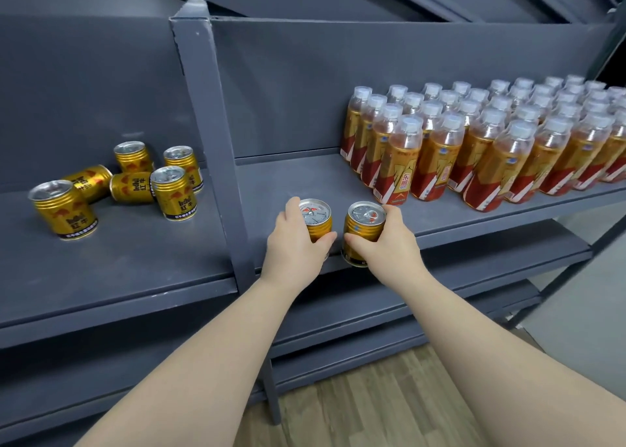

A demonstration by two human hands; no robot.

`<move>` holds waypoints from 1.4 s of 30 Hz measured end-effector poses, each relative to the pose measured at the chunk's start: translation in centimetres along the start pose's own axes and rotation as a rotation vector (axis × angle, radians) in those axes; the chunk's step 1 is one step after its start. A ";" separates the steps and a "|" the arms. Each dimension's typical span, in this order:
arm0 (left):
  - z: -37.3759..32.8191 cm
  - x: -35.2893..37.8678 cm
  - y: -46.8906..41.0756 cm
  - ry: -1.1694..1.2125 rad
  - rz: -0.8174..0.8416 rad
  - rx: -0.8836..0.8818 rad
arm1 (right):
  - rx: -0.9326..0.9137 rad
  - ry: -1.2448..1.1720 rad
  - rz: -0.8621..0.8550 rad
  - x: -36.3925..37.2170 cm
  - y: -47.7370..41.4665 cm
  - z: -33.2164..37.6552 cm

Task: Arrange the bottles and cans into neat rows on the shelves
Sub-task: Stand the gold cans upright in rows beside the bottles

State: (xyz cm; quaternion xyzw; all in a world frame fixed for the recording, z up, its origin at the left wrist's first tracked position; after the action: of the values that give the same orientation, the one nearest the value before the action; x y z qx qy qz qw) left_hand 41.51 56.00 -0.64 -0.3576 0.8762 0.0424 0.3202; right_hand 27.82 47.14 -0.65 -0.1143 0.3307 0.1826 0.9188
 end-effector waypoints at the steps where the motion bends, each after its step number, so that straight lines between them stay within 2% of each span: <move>1: 0.0 0.2 -0.6 -0.011 -0.010 -0.005 | -0.013 0.000 0.013 0.2 -0.9 0.0; 17: -0.7 2.8 -9.5 -0.068 -0.286 -0.228 | -0.224 -0.039 0.223 2.0 -15.2 0.0; 25: 0.0 3.3 -14.8 -0.056 -0.337 -0.280 | -0.219 -0.059 0.265 4.3 -20.0 1.0; 42: 3.2 3.7 -24.2 -0.019 -0.363 -0.322 | -0.140 -0.096 0.238 10.2 -28.1 3.4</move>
State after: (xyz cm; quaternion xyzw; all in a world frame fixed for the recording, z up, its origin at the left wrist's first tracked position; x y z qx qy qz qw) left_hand 57.03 36.82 -1.58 -0.5551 0.7765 0.1269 0.2697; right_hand 48.56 25.41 -2.19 -0.1294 0.2840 0.3181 0.8952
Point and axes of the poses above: each hand's wrist, its own y-axis away from the middle knuckle, its own x-axis out of the palm, z = x × y, the point moved 1 cm from there along -y, towards the middle knuckle, and after that the axes turned 4 degrees about y, right-handed, at the moved point
